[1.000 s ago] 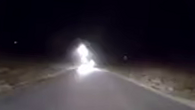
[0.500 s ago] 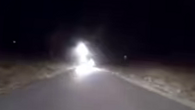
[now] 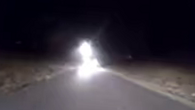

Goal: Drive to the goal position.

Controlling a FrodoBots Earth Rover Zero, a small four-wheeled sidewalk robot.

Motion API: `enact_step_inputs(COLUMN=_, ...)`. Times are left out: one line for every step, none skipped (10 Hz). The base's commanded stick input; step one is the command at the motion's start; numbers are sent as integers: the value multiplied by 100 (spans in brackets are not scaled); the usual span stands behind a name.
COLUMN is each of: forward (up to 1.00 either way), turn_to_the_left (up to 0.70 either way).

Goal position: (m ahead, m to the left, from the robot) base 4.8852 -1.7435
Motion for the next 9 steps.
enact_step_inputs(forward=100, turn_to_the_left=9)
enact_step_inputs(forward=100, turn_to_the_left=10)
enact_step_inputs(forward=100, turn_to_the_left=14)
enact_step_inputs(forward=100, turn_to_the_left=14)
enact_step_inputs(forward=100, turn_to_the_left=14)
enact_step_inputs(forward=100, turn_to_the_left=13)
enact_step_inputs(forward=100, turn_to_the_left=4)
enact_step_inputs(forward=100, turn_to_the_left=4)
enact_step_inputs(forward=100, turn_to_the_left=4)
